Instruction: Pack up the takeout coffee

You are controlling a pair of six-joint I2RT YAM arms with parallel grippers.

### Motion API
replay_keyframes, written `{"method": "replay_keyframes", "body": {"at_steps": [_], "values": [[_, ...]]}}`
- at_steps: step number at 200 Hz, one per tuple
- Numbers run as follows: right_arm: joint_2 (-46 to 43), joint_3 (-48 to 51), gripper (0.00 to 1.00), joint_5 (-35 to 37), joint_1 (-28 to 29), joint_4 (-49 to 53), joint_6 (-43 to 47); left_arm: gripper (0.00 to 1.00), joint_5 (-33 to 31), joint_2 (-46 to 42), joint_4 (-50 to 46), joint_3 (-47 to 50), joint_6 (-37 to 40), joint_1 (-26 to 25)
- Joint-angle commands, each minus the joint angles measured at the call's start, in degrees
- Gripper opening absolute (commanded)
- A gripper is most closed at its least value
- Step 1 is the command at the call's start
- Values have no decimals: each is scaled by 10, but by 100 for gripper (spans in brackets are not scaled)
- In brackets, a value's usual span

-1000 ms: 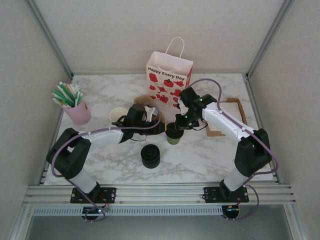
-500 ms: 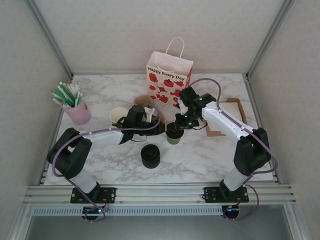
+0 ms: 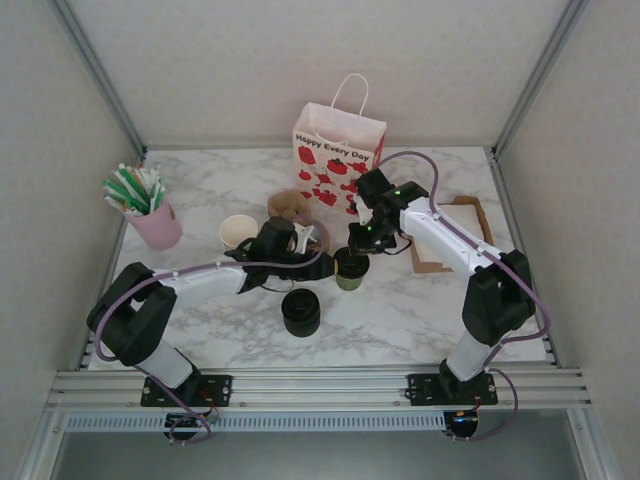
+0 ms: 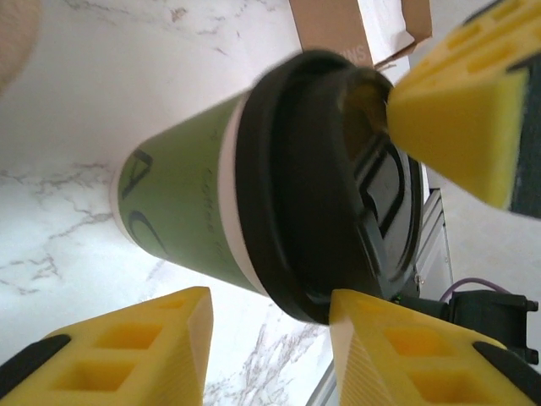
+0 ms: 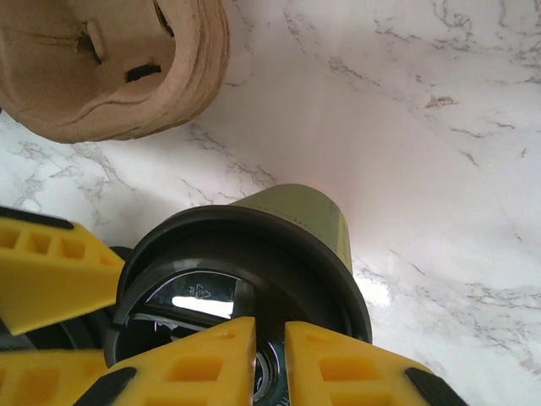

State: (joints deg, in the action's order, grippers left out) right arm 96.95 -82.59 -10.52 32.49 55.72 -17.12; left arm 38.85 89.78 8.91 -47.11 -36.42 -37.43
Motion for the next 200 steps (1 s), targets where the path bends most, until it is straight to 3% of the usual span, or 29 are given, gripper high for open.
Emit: {"method": "replay_keyframes", "body": {"at_steps": [1,52,104,200], "values": [[16,-8,18,12,-4,14,8,45,-5,-33,-28,3,-1,-8],[-7,2,19,5,-4,14,4,49,-16,-55,-44,-9,3,-3],[-44,27,25,-13,-2,1,-4,33,12,-28,-17,-10,-4,27],[-72,42,21,-30,2,-10,-14,35,39,13,-12,-45,8,43]]}}
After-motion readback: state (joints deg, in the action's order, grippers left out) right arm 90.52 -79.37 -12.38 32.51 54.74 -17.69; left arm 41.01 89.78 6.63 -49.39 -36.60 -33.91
